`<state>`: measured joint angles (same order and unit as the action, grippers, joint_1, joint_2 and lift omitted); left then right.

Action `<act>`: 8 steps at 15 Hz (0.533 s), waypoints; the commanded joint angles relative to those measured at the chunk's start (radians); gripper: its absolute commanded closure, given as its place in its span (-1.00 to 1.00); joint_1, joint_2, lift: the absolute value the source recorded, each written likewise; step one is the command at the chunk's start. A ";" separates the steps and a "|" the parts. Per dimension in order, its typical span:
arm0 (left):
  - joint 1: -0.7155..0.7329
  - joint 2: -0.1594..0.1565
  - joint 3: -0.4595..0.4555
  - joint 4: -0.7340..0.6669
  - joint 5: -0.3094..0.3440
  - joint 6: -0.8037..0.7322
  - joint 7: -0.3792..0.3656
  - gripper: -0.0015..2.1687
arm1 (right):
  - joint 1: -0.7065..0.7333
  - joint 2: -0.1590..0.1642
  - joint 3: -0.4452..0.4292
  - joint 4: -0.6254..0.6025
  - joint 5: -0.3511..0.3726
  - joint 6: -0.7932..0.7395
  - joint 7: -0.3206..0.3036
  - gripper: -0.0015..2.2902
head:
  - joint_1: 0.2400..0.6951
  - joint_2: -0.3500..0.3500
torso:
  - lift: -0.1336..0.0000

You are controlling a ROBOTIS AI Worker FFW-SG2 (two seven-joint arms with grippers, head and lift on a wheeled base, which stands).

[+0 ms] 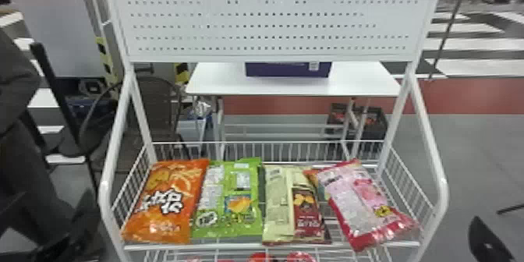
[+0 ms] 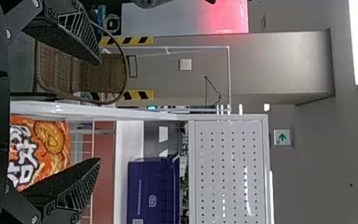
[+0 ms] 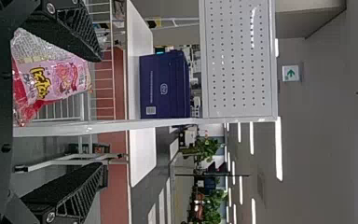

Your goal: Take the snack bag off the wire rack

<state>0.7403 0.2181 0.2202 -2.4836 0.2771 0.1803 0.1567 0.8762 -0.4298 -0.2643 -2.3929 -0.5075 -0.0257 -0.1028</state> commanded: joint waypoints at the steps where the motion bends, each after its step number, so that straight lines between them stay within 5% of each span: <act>1: 0.014 -0.010 0.011 -0.001 0.005 -0.009 0.001 -0.85 | -0.010 0.005 0.010 0.003 0.000 -0.003 0.000 -0.91 | 0.14 0.00 | 1.00; 8: 0.013 -0.011 -0.013 -0.008 -0.004 -0.009 -0.002 -0.85 | -0.014 0.013 0.013 0.009 0.001 -0.009 0.006 -0.91 | 0.14 0.00 | 1.00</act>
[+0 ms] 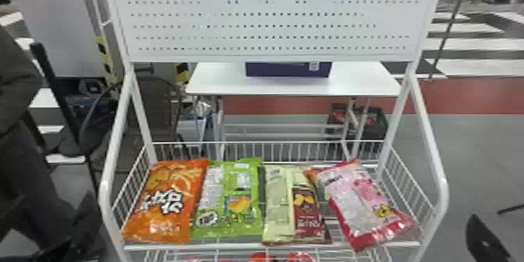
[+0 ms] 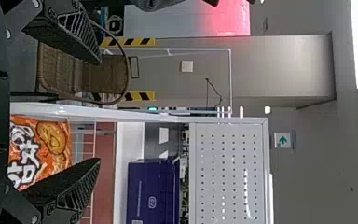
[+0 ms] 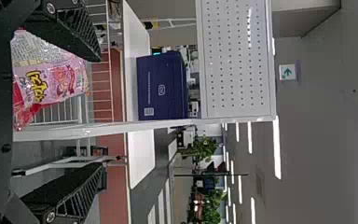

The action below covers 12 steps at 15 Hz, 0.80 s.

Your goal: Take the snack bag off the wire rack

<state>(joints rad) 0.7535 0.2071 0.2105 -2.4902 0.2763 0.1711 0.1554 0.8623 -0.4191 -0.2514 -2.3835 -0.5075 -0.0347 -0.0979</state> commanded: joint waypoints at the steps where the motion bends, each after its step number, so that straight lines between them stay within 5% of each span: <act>1: 0.000 0.000 -0.005 -0.001 -0.003 0.000 0.001 -0.85 | 0.000 0.002 0.000 0.000 0.003 0.000 0.001 -0.91 | 0.14 0.00 | 1.00; 5: 0.015 0.000 -0.005 -0.009 -0.005 -0.012 -0.001 -0.85 | -0.077 -0.003 0.055 0.072 0.030 0.022 0.006 -0.91 | 0.14 0.00 | 1.00; 9: 0.017 0.005 -0.016 -0.009 -0.008 -0.012 -0.001 -0.85 | -0.410 0.003 0.310 0.325 0.118 0.123 0.010 -0.91 | 0.14 0.00 | 1.00; 12: 0.024 0.011 -0.017 -0.013 -0.008 -0.015 -0.002 -0.85 | -0.609 0.042 0.436 0.512 0.141 0.148 0.010 -0.91 | 0.14 0.00 | 1.00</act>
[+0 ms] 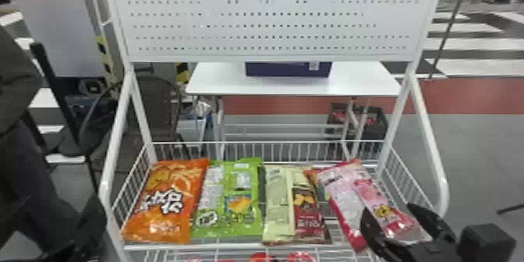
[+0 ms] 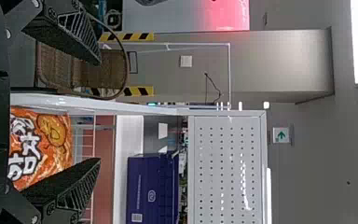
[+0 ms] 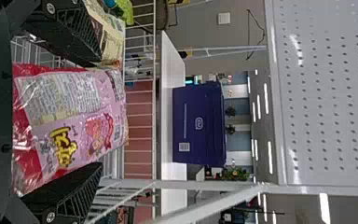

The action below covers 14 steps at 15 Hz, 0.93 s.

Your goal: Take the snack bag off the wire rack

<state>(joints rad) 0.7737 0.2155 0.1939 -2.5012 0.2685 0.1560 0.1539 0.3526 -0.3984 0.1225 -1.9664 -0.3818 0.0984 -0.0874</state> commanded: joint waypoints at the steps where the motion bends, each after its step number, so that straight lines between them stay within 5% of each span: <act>1: 0.007 0.002 -0.001 -0.002 0.000 -0.003 -0.001 -0.85 | -0.141 0.035 0.086 0.147 0.020 0.024 -0.002 -0.91 | 0.14 0.00 | 1.00; 4: 0.013 0.002 -0.001 -0.002 -0.002 -0.003 -0.005 -0.85 | -0.204 0.058 0.117 0.262 0.031 -0.001 -0.023 -0.91 | 0.14 0.00 | 1.00; 9: 0.003 0.001 -0.010 0.010 -0.012 0.000 -0.005 -0.85 | -0.264 0.052 0.114 0.362 0.023 -0.019 -0.068 -0.91 | 0.14 0.00 | 1.00; 10: -0.004 0.001 -0.013 0.015 -0.014 0.000 -0.005 -0.85 | -0.265 0.050 0.109 0.362 0.017 -0.007 -0.065 -0.76 | 0.14 0.00 | 1.00; 14: -0.025 0.002 -0.014 0.033 -0.014 0.006 -0.005 -0.85 | -0.294 0.052 0.111 0.362 0.008 0.051 -0.060 0.40 | 0.14 0.00 | 1.00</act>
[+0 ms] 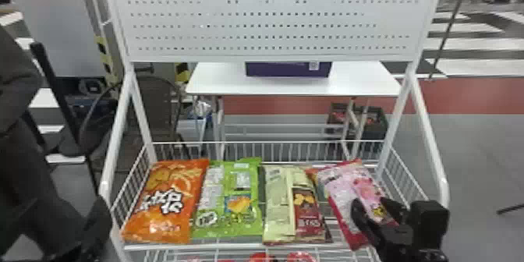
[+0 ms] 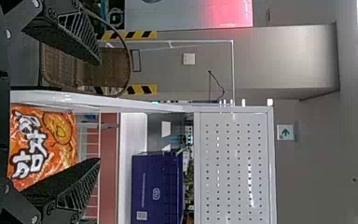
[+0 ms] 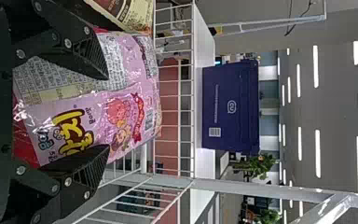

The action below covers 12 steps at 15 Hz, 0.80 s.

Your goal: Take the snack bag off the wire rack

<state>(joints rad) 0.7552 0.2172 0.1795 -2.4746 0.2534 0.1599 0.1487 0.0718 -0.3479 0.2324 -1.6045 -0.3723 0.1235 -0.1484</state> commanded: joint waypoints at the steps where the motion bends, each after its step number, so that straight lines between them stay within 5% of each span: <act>1: -0.011 0.002 0.000 0.010 0.000 0.002 0.000 -0.85 | -0.026 0.001 0.002 0.001 -0.007 0.045 0.001 0.50 | 0.14 0.00 | 1.00; 4: -0.022 0.004 0.000 0.017 0.001 0.011 0.000 -0.85 | -0.052 0.007 0.001 0.012 -0.020 0.078 0.009 0.92 | 0.14 0.00 | 1.00; 12: -0.077 0.004 -0.003 0.059 0.004 0.023 0.002 -0.85 | -0.070 0.001 0.001 0.038 -0.060 0.023 0.000 0.94 | 0.14 0.00 | 1.00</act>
<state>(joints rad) 0.6921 0.2209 0.1778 -2.4254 0.2570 0.1811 0.1503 0.0021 -0.3425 0.2344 -1.5656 -0.4254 0.1668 -0.1485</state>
